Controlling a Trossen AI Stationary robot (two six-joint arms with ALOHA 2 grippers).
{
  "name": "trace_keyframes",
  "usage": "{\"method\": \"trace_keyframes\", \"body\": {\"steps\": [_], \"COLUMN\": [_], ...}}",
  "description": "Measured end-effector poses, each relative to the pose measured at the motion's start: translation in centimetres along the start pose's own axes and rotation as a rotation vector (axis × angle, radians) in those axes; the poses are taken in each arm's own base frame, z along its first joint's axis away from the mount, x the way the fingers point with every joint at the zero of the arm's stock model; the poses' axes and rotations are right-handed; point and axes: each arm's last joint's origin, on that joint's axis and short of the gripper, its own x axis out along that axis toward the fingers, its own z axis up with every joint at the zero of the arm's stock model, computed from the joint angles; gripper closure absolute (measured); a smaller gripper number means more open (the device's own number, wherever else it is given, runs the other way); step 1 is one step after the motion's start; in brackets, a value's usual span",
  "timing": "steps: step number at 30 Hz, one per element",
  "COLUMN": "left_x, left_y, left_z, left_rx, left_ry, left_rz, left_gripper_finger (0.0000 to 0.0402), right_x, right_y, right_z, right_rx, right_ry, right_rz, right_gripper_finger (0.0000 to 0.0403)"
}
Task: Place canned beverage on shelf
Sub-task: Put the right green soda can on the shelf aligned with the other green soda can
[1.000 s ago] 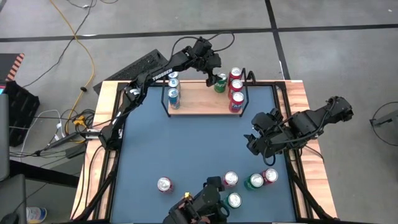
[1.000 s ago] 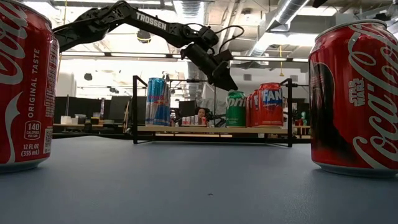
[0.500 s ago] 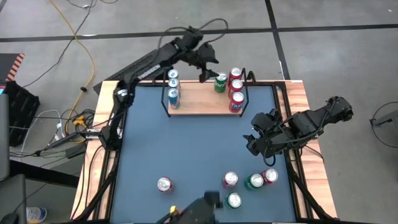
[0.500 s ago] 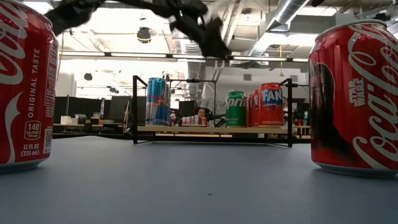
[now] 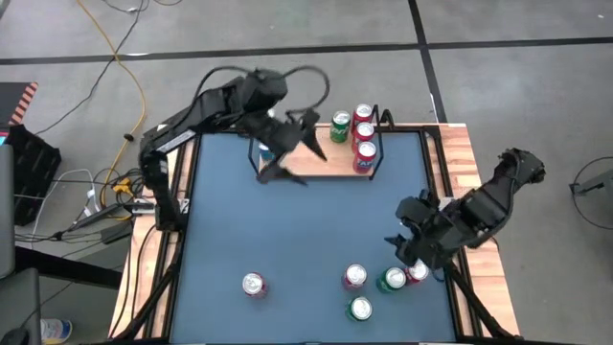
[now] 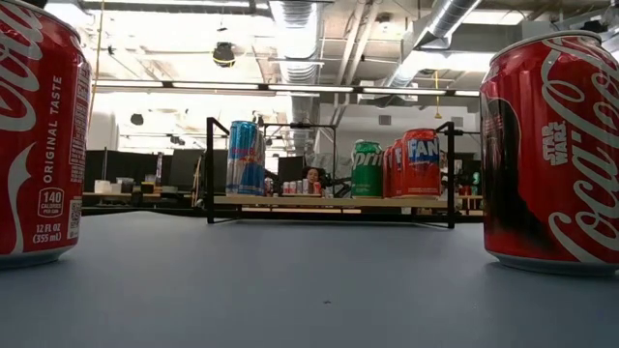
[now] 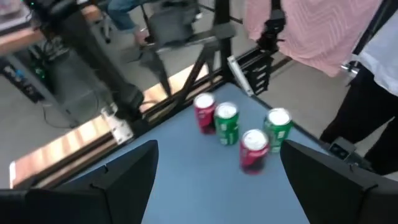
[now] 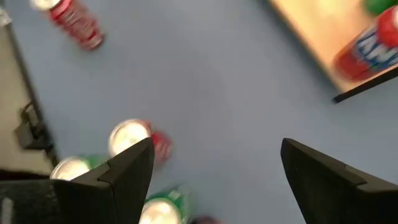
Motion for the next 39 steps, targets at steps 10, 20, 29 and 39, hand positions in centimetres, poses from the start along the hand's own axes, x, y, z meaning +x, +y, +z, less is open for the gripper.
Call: {"method": "trace_keyframes", "body": {"steps": [10,20,29,39], "left_x": [4.1,6.4,7.5,7.6], "left_y": [-7.1,-12.2,-15.4,-16.9], "left_z": [2.8,4.9,6.1,6.6], "left_rx": [-0.046,-0.181,-0.237,-0.233], "left_ry": [0.062,0.103,0.062,0.049], "left_rz": [-0.080,0.086,0.106,0.104], "left_gripper_finger": [0.0078,0.0078,0.0078,0.0078], "right_x": [0.3,4.6,5.4,7.1], "right_y": [3.6,7.7,8.6,6.3], "right_z": [-3.0,-6.2,-8.0,-9.2], "right_rx": [-0.100,-0.430,-0.524,-0.437], "right_ry": [0.079,0.303,0.310,0.302], "right_rz": [0.077,0.012,-0.024,0.021], "right_gripper_finger": [0.0070,0.0070,0.0070,0.0070]}}
